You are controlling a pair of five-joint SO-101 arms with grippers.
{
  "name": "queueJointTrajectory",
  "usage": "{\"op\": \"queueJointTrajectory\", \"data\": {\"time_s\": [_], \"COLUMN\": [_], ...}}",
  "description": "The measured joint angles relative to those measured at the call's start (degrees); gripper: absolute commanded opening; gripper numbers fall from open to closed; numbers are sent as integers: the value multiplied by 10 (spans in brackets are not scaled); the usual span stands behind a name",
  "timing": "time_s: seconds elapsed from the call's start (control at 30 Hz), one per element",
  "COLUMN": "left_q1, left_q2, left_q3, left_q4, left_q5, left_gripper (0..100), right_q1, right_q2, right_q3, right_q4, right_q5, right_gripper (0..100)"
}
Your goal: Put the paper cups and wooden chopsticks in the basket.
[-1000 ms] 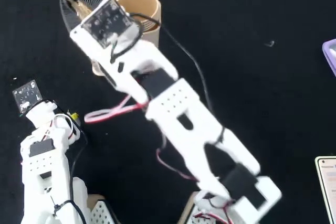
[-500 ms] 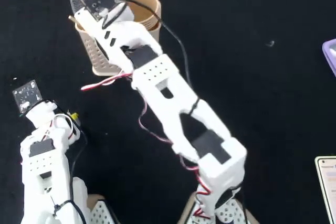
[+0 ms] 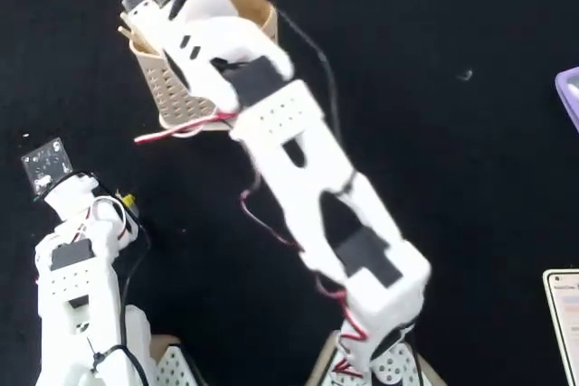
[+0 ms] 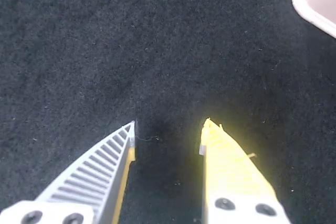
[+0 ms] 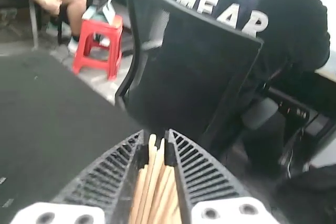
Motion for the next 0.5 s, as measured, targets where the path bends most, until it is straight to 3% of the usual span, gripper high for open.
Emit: {"op": "queueJointTrajectory", "data": {"time_s": [0.13,0.3,0.5], "left_q1": [0,0,-1], "left_q2": [0,-5,-72], "left_q3": [0,-1,-2], "left_q4": [0,39,78], "left_q5": [0,-3,-48], "left_gripper": [187,23,30], "right_q1": [0,8,68], "right_q2": [-98,-178,-222], "right_q3": [-3,-4,-4], "right_q4": [187,385,531], "right_q5": [0,0,0], "right_gripper": [60,61,8]}}
